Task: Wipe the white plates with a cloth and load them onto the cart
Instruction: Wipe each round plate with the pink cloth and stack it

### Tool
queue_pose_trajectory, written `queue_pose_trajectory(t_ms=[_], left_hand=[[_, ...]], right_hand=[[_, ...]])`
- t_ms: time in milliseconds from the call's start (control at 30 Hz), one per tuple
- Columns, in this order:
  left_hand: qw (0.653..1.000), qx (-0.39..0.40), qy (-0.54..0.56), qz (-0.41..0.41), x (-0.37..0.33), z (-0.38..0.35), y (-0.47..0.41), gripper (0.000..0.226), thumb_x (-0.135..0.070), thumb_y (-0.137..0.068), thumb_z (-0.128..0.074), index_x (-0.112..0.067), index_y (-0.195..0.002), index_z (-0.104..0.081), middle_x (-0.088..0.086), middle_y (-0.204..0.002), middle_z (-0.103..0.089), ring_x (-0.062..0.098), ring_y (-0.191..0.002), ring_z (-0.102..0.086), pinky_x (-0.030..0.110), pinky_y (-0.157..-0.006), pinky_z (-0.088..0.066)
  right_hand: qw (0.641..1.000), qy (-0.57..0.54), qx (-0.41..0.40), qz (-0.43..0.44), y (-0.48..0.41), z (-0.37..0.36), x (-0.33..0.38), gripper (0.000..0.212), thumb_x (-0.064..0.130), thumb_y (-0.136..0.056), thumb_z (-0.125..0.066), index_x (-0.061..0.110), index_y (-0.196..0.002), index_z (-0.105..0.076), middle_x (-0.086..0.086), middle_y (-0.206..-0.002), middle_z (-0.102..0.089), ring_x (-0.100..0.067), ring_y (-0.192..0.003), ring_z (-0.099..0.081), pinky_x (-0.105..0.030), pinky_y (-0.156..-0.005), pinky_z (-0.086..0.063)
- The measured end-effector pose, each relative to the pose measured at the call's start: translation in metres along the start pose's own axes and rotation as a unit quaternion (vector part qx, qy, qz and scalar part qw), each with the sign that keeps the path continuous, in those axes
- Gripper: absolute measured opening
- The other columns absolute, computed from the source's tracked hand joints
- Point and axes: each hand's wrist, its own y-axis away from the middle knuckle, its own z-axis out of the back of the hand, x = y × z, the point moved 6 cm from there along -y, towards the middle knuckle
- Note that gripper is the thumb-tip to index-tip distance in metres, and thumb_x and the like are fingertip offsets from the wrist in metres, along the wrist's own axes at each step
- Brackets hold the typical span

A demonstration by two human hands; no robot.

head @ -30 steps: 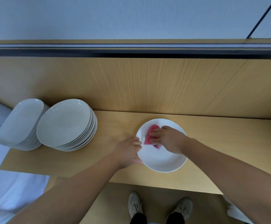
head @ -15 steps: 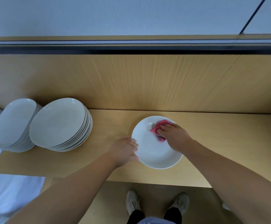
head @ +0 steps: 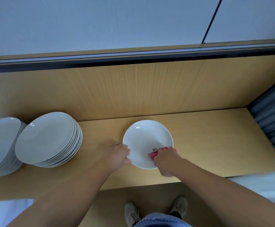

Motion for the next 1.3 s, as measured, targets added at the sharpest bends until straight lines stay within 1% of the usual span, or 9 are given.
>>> queue_pose_trajectory(t_ms=[167,300,433,633,800,933,1133,1200,1300], left_hand=[[1.0,-0.005,-0.002,0.006,-0.001,0.005,0.0,0.047,-0.056,-0.083,-0.064,-0.021,-0.115,-0.068,-0.007,-0.126,-0.061,0.017,-0.126,-0.047,0.035,-0.103,-0.039],[1.0,-0.004,-0.01,-0.011,-0.007,0.011,0.006,0.054,-0.063,-0.083,-0.053,-0.021,-0.114,-0.067,-0.005,-0.125,-0.059,0.017,-0.127,-0.044,0.034,-0.109,-0.031],[0.999,-0.002,-0.035,-0.036,-0.043,0.015,0.014,0.063,-0.062,-0.082,-0.034,-0.023,-0.122,-0.061,-0.007,-0.132,-0.053,0.015,-0.128,-0.04,0.032,-0.116,-0.016],[0.999,-0.038,-0.016,-0.021,-0.127,0.013,-0.002,0.035,-0.046,-0.091,-0.046,-0.013,-0.102,-0.052,0.004,-0.109,-0.056,0.025,-0.106,-0.053,0.035,-0.089,-0.037],[0.998,-0.026,-0.016,0.056,-0.152,0.001,-0.025,0.044,-0.038,-0.095,-0.046,-0.015,-0.132,-0.039,0.007,-0.141,-0.04,0.029,-0.126,-0.042,0.046,-0.103,-0.036],[0.993,-0.011,-0.01,0.12,-0.162,-0.002,-0.032,0.041,-0.012,-0.095,-0.041,-0.011,-0.136,-0.04,0.01,-0.14,-0.038,0.028,-0.125,-0.042,0.046,-0.101,-0.041],[0.989,0.011,-0.028,0.146,-0.172,-0.009,-0.03,0.051,-0.005,-0.098,-0.045,-0.005,-0.147,-0.03,0.012,-0.155,-0.022,0.03,-0.138,-0.031,0.046,-0.103,-0.043],[0.988,-0.004,-0.02,0.152,-0.173,-0.002,-0.028,0.051,-0.004,-0.097,-0.043,-0.005,-0.146,-0.03,0.012,-0.154,-0.025,0.03,-0.137,-0.035,0.045,-0.1,-0.046],[0.986,-0.037,-0.017,0.164,-0.173,0.023,-0.021,0.045,-0.001,-0.094,-0.04,-0.007,-0.139,-0.04,0.011,-0.139,-0.047,0.029,-0.118,-0.053,0.041,-0.088,-0.05]], right_hand=[[0.99,-0.122,0.012,0.068,0.012,0.01,0.007,0.024,0.005,-0.087,-0.051,0.023,-0.102,-0.058,0.002,-0.098,-0.059,-0.022,-0.091,-0.054,-0.031,-0.073,-0.041],[0.946,-0.322,0.016,0.032,0.024,0.018,-0.021,0.019,-0.002,-0.075,-0.05,0.009,-0.085,-0.062,0.011,-0.075,-0.067,-0.01,-0.06,-0.056,-0.022,-0.051,-0.039],[0.892,-0.45,-0.037,-0.008,0.039,0.025,-0.063,0.033,0.003,-0.077,-0.036,0.014,-0.087,-0.064,0.009,-0.065,-0.064,-0.014,-0.047,-0.058,-0.022,-0.053,-0.046],[0.889,-0.451,-0.079,-0.015,0.048,0.03,-0.107,0.035,0.001,-0.075,-0.034,0.024,-0.074,-0.06,0.011,-0.063,-0.057,-0.018,-0.053,-0.064,-0.023,-0.054,-0.044],[0.898,-0.43,-0.095,-0.002,0.052,0.028,-0.126,0.033,0.003,-0.076,-0.037,0.029,-0.067,-0.055,0.017,-0.056,-0.059,-0.013,-0.055,-0.068,-0.027,-0.058,-0.047],[0.898,-0.427,-0.103,0.02,0.051,0.03,-0.137,0.034,0.003,-0.078,-0.036,0.03,-0.072,-0.056,0.021,-0.057,-0.06,-0.012,-0.055,-0.067,-0.025,-0.057,-0.048],[0.903,-0.409,-0.122,0.047,0.046,0.037,-0.152,0.03,0.006,-0.079,-0.037,0.026,-0.079,-0.059,0.005,-0.066,-0.065,-0.012,-0.051,-0.063,-0.027,-0.058,-0.046],[0.896,-0.418,-0.134,0.06,0.047,0.043,-0.158,0.035,0.005,-0.079,-0.036,0.027,-0.083,-0.062,0.01,-0.073,-0.063,-0.012,-0.05,-0.063,-0.026,-0.059,-0.047],[0.884,-0.435,-0.151,0.081,0.049,0.055,-0.164,0.042,0.004,-0.08,-0.036,0.036,-0.078,-0.064,0.015,-0.076,-0.061,-0.017,-0.056,-0.067,-0.027,-0.062,-0.05]])
